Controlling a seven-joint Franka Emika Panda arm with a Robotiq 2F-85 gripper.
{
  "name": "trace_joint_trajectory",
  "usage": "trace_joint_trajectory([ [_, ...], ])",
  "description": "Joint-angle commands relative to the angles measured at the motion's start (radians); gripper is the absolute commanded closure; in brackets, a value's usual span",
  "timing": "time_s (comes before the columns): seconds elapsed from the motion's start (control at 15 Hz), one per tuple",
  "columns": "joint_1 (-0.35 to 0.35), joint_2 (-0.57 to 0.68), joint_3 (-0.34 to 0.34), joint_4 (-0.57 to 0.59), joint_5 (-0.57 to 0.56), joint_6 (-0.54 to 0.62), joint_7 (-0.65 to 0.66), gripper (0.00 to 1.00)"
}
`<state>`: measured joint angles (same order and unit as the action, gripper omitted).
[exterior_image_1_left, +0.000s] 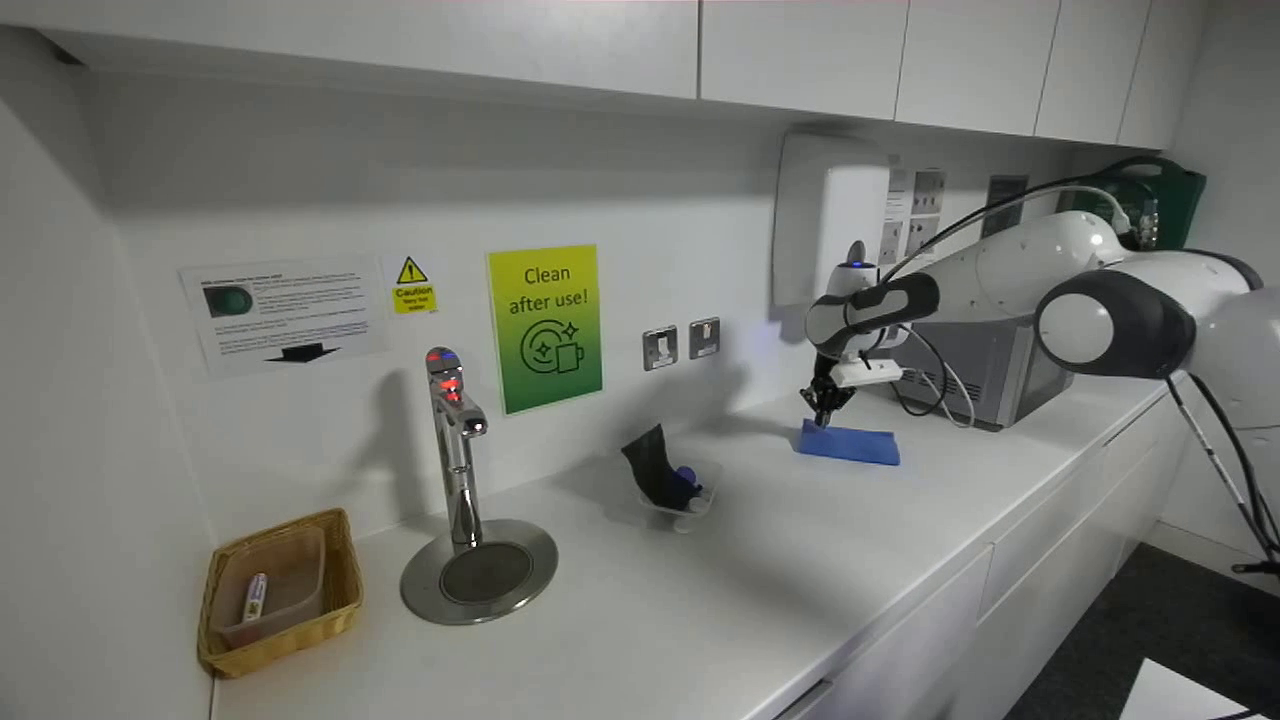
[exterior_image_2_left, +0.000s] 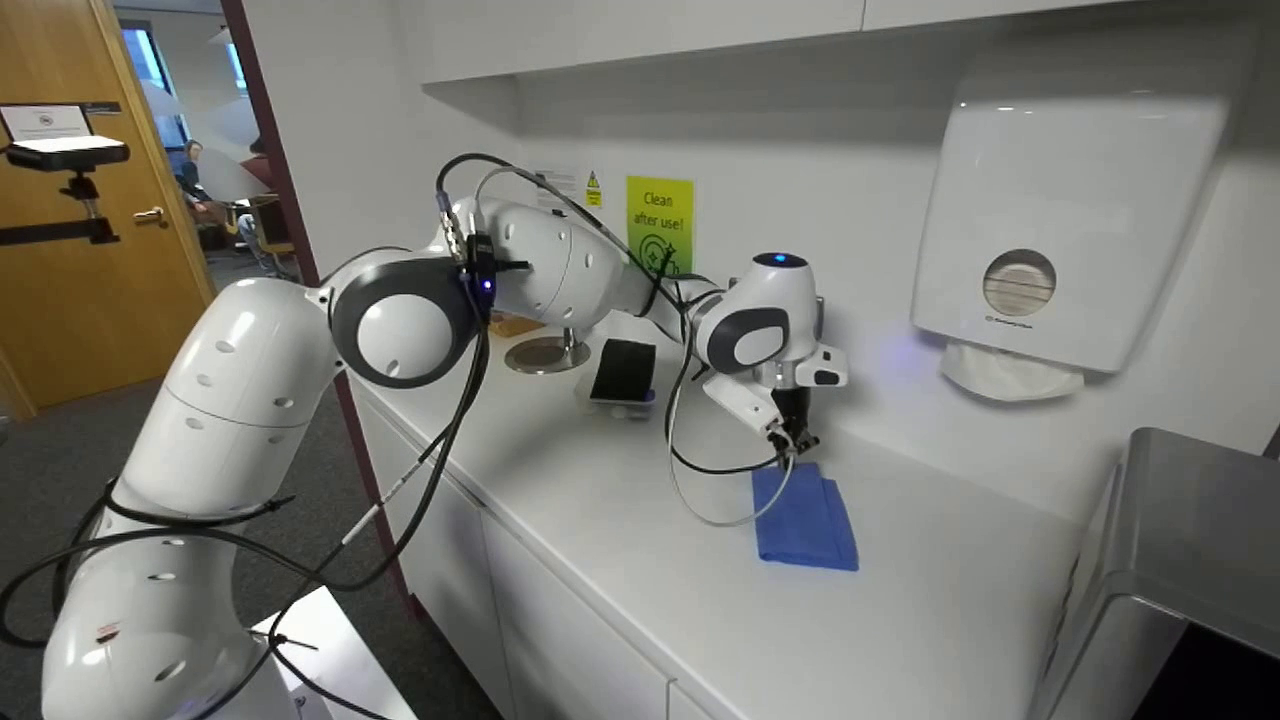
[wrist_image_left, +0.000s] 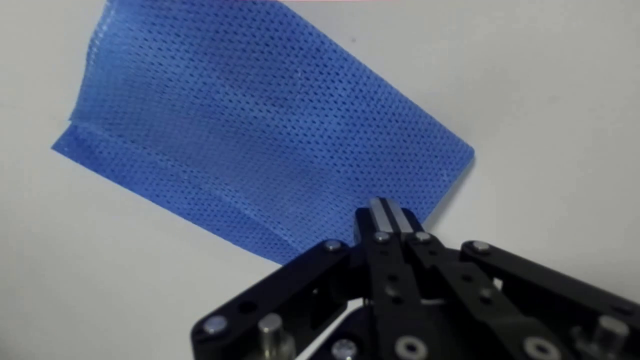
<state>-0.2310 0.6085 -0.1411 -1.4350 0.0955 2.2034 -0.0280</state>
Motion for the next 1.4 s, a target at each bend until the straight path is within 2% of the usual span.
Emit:
trace_joint_trajectory([
  [0.0,0.033,-0.099,0.023,-0.076,-0.041,0.039,-0.039,1.00],
  [0.2,0.061,-0.186,0.027,-0.161,-0.071,0.046,-0.045,1.00],
  [0.53,0.072,-0.377,0.050,-0.390,-0.047,0.033,-0.090,1.00],
  [0.87,0.099,-0.563,0.037,-0.634,-0.105,0.073,-0.064,1.00],
  [0.93,0.104,-0.591,0.035,-0.668,-0.134,0.083,-0.046,0.74],
  [1.0,0.094,-0.475,0.040,-0.533,-0.090,0.031,-0.059,0.72],
  [1.07,0.095,-0.495,0.039,-0.559,-0.094,0.035,-0.057,0.91],
  [1.2,0.095,-0.491,0.039,-0.556,-0.093,0.035,-0.057,0.75],
  [1.33,0.095,-0.480,0.040,-0.553,-0.092,0.035,-0.057,0.72],
])
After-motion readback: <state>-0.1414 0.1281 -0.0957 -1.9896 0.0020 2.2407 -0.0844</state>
